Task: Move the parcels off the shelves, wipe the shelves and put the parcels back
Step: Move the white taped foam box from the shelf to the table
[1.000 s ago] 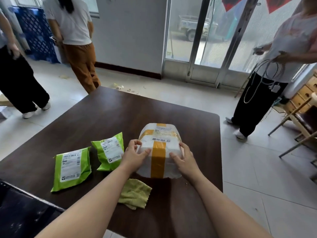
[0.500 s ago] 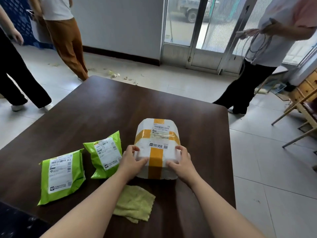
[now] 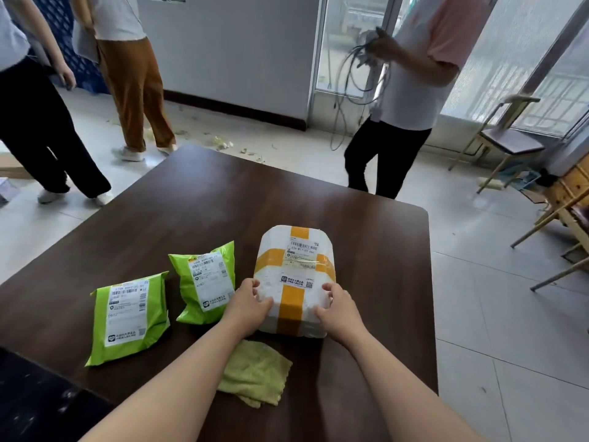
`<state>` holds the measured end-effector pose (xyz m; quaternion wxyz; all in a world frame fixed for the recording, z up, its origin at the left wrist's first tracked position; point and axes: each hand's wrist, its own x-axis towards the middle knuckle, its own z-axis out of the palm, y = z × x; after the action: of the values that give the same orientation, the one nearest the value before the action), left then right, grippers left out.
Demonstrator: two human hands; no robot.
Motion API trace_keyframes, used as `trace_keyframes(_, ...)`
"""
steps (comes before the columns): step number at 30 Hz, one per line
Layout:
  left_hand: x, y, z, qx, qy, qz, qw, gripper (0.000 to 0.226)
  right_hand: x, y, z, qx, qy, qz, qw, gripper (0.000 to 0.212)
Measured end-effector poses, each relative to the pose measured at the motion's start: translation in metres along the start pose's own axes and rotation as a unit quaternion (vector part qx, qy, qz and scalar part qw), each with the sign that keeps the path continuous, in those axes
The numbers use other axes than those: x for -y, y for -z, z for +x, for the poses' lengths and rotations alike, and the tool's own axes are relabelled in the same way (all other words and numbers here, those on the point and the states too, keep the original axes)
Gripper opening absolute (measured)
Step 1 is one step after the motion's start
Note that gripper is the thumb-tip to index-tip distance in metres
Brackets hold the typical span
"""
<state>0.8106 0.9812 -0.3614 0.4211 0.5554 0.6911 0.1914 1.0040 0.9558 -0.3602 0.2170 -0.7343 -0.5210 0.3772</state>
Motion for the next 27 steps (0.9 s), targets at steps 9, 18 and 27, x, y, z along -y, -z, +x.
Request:
trace_keyframes(9,-0.011,0.035,-0.057,-0.094,-0.015,-0.06,0.994,0.037,0.045,0.011,-0.043,0.011,0.108,-0.007,0.994,0.041)
trace_keyframes(18,-0.003,0.087,-0.148,-0.21,-0.049,-0.142,0.966,0.015,0.104,0.003,-0.107,0.021,0.232,-0.03,0.972,0.035)
trace_keyframes(27,0.01,0.161,-0.225,-0.3,-0.065,-0.245,0.92,0.014,0.185,-0.022,-0.167,0.068,0.332,0.022,0.94,0.025)
